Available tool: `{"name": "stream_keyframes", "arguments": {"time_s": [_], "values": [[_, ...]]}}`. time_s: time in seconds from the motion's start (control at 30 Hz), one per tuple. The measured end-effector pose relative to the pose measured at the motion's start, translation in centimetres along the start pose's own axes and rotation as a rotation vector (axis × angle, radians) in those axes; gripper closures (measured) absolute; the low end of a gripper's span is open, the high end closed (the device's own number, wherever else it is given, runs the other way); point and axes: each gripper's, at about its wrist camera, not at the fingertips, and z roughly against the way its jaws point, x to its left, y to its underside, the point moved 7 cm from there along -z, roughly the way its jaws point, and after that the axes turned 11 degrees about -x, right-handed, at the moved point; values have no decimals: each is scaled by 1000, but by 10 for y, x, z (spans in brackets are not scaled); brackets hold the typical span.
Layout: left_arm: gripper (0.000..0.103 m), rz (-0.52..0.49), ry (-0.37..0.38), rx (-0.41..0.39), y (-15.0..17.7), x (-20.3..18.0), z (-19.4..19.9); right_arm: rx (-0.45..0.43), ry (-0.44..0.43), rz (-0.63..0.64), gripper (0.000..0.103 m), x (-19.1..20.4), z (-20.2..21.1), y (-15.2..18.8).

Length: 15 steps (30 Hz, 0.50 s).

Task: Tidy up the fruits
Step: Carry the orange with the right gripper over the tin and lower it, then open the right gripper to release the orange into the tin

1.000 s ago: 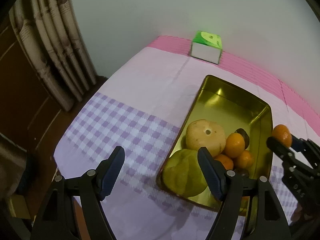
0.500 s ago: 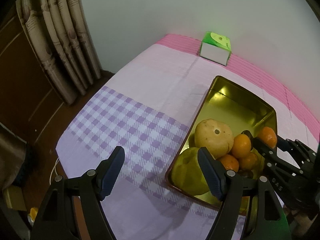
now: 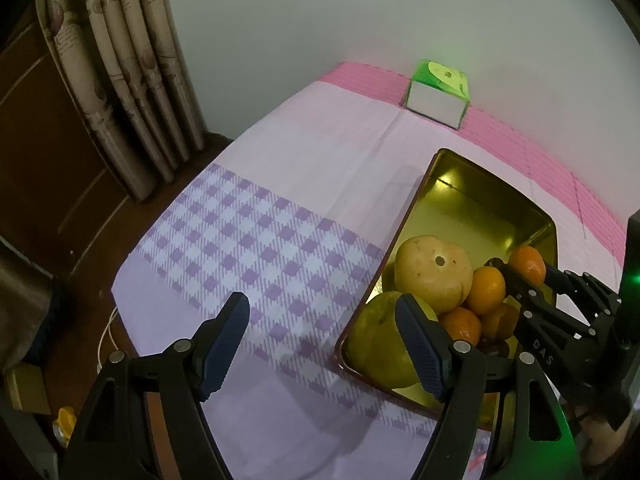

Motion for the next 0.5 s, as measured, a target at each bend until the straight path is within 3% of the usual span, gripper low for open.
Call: {"name": "stream_keyframes", "arguments": {"time_s": [0.3,0.5], "values": [[27,1,6,7,6,0,4,10,10,-24,63,0,0,-1],[27,-4,4,1,10,-2,9,3,32,-37,52,-5,6,1]]}}
